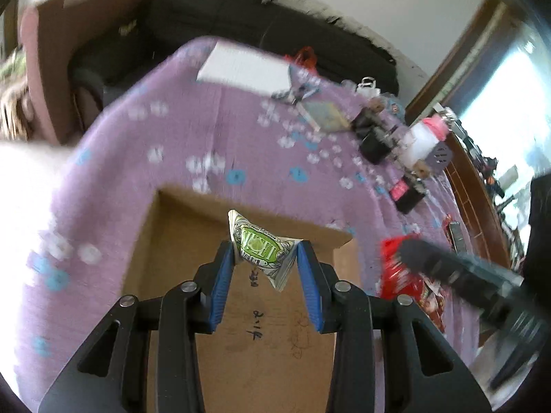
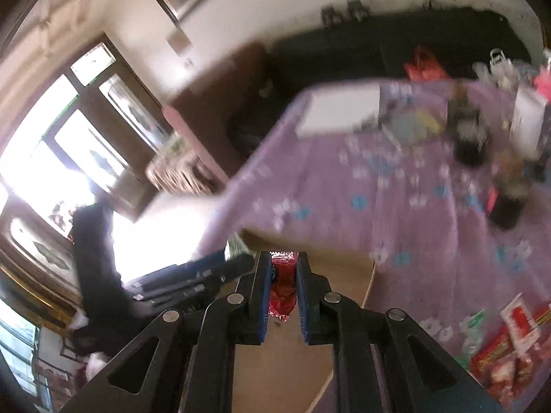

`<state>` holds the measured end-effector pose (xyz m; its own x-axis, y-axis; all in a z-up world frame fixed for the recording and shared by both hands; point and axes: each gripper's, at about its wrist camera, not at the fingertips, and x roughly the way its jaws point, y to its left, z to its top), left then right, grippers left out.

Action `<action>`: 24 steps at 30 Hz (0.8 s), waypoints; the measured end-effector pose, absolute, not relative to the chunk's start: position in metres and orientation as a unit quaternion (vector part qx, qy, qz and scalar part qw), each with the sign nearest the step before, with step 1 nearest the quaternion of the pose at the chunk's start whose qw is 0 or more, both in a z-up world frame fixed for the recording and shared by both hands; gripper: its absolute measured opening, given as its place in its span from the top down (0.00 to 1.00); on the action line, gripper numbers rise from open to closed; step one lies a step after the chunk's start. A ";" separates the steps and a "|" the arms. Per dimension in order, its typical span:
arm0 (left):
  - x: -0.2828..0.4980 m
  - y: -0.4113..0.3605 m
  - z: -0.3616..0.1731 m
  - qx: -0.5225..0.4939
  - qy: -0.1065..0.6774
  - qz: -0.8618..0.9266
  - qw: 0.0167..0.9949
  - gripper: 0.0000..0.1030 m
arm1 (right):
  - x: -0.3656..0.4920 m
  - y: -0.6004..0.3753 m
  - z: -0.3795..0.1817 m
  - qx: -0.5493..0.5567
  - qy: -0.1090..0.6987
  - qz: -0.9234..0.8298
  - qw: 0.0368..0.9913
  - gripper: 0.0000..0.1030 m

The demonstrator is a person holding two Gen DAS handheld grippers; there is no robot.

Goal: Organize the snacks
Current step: 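Carry both candies over the cardboard box and open both grippers to drop them, then move both tools back over the snack pile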

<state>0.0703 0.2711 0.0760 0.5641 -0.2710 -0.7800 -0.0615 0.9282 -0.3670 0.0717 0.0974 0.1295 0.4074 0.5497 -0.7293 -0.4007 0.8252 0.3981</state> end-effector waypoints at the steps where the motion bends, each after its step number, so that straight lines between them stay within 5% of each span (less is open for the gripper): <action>1: 0.075 0.273 0.063 -0.187 0.472 -0.057 0.860 0.66 | 0.074 0.102 0.119 0.076 0.470 0.281 0.834 0.87; 12: 0.080 0.283 0.028 -0.236 0.478 -0.049 0.844 0.57 | 0.074 0.124 0.059 0.004 0.481 0.242 0.843 0.83; 14: 0.079 0.283 0.028 -0.243 0.481 -0.052 0.841 0.52 | 0.074 0.126 0.060 -0.003 0.472 0.236 0.849 0.81; 16: 0.077 0.284 0.031 -0.246 0.478 -0.052 0.841 0.51 | 0.072 0.127 0.062 -0.003 0.470 0.237 0.850 0.66; 24: 0.027 0.274 0.088 -0.262 0.421 -0.051 0.867 0.50 | 0.036 0.073 0.116 0.029 0.410 0.253 0.876 0.64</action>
<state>0.0270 0.2740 0.0882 0.6410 -0.3089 -0.7027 -0.1319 0.8575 -0.4972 0.0359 0.0725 0.1157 0.5368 0.4666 -0.7030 -0.4193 0.8705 0.2576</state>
